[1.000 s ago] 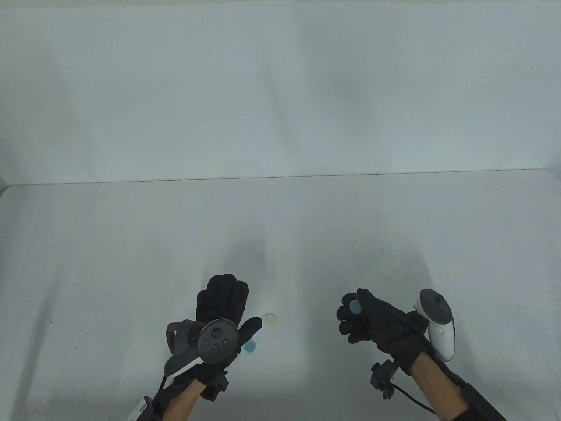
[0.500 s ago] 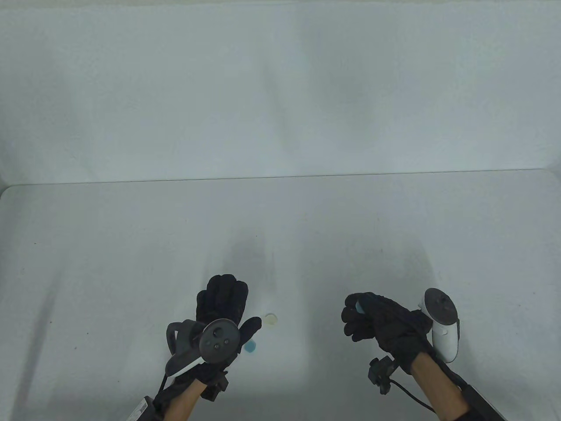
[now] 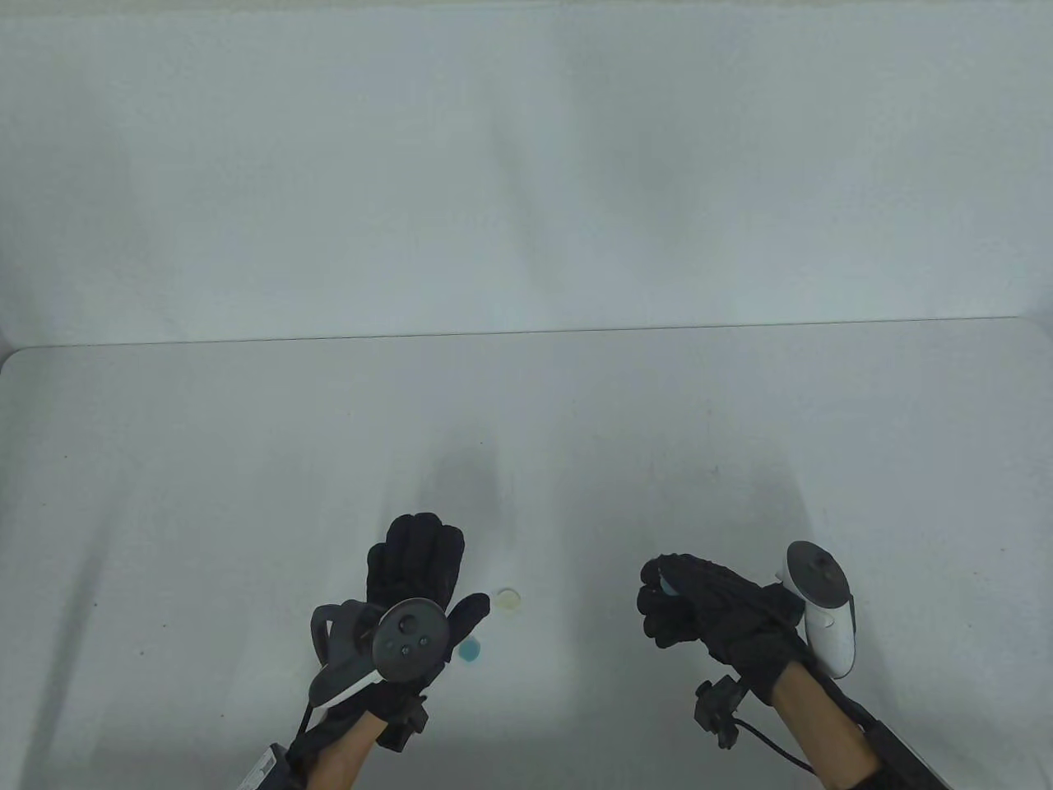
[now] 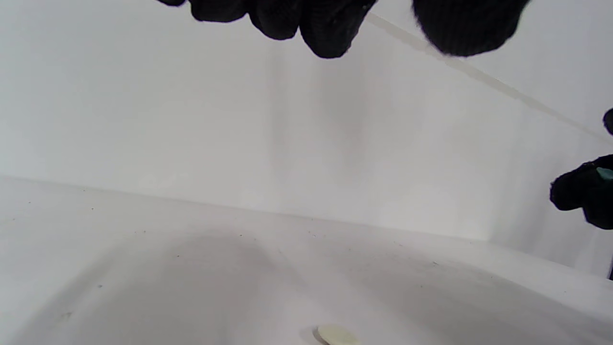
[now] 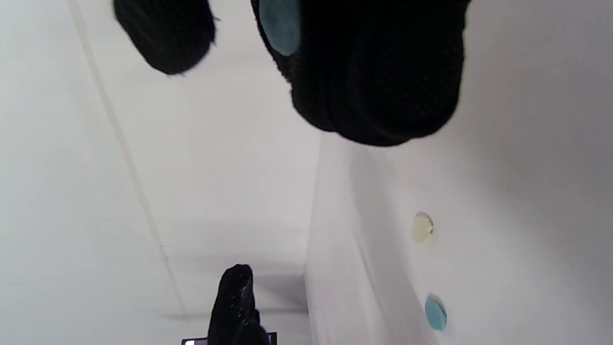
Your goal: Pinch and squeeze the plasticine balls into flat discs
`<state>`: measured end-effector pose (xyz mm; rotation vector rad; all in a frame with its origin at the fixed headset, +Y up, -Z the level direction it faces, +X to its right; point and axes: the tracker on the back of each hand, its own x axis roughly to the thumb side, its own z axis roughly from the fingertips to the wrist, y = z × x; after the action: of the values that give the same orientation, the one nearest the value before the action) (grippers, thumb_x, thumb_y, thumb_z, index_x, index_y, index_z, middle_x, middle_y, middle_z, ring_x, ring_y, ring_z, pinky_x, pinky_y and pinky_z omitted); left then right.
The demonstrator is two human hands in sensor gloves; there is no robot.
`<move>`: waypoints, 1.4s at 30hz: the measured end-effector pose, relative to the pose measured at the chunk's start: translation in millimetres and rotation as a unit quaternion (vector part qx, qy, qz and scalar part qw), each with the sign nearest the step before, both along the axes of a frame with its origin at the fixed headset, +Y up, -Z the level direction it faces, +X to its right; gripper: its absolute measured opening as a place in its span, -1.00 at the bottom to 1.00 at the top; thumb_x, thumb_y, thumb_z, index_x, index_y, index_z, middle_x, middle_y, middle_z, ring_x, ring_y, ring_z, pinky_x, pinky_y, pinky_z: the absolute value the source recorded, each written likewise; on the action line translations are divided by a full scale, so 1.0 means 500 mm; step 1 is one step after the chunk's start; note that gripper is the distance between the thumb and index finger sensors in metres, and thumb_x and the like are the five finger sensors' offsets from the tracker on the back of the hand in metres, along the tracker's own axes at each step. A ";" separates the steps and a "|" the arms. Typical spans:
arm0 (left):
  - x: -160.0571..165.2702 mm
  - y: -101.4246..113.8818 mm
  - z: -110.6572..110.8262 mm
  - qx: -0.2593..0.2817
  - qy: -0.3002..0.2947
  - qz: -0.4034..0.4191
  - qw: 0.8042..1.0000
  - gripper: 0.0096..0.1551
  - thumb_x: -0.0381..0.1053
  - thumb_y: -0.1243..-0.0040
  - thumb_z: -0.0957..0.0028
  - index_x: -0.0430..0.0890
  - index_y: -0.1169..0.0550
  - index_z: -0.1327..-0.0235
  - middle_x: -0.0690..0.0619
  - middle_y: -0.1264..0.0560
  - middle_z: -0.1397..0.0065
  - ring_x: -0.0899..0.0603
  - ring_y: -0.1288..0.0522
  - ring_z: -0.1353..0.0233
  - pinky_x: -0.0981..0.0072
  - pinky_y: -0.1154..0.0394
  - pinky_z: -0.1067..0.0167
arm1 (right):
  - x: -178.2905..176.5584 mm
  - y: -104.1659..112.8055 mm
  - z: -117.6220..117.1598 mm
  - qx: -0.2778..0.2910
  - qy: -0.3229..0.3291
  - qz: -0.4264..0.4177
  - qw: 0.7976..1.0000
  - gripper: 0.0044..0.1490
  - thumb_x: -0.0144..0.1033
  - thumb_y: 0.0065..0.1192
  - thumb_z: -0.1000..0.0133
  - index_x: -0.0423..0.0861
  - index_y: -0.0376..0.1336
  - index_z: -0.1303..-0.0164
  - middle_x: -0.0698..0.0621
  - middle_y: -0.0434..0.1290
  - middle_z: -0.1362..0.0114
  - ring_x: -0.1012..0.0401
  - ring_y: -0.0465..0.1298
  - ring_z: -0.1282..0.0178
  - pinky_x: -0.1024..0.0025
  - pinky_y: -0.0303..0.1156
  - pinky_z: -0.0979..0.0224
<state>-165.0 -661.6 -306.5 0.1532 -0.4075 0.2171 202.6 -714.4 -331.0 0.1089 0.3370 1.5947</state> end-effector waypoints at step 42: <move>-0.003 0.005 0.005 0.017 -0.015 0.018 1.000 -0.06 0.22 0.00 -0.16 -0.28 -0.17 -0.67 -0.36 0.03 -0.70 -0.55 0.07 -0.65 -0.37 0.03 -0.46 | -0.021 0.020 -0.017 0.010 0.023 0.173 0.985 -0.42 -0.25 0.10 -0.31 -0.25 0.31 -0.48 -0.33 0.37 -0.42 -0.12 0.55 -0.19 0.16 0.67 -0.05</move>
<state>-166.3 -659.0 -304.2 0.1917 -0.4386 0.2475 191.9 -704.5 -339.5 0.1073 0.3905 1.9434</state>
